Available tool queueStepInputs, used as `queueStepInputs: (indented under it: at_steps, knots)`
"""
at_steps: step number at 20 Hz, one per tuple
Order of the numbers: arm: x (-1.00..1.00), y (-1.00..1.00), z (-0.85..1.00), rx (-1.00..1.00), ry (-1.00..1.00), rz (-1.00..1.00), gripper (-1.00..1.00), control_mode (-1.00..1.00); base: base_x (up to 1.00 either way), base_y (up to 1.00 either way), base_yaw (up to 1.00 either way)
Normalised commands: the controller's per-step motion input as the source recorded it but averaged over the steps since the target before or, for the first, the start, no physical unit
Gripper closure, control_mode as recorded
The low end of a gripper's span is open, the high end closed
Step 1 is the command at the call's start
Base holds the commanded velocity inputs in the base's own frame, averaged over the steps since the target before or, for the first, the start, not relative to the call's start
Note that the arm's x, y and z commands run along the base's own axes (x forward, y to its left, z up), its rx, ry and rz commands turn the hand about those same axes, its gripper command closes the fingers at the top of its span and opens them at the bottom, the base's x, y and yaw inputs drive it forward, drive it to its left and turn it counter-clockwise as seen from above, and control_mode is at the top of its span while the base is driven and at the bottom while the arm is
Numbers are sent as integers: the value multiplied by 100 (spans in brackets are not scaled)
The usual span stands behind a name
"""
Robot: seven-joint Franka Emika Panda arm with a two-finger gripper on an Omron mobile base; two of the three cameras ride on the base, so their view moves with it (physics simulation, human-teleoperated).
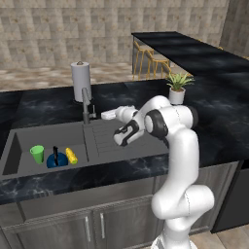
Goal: Pick the kettle and cup and place them in the sink. Then turn on the water.
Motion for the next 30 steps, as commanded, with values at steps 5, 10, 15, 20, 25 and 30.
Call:
queueStepInputs:
  at_steps: [5,10,15,20,25,30]
  knots:
    - [30,15,-8,0,0,0,-100,-100,0,0,0]
    - [14,7,-12,0,0,0,-100,-100,0,0,0]
    - [16,10,-19,0,0,0,-100,-100,0,0,0]
    - [18,8,0,0,0,0,-100,-100,0,0,0]
    - [21,23,-2,0,0,0,-100,-100,0,0,0]
    - [24,16,-4,0,0,0,-100,-100,0,0,0]
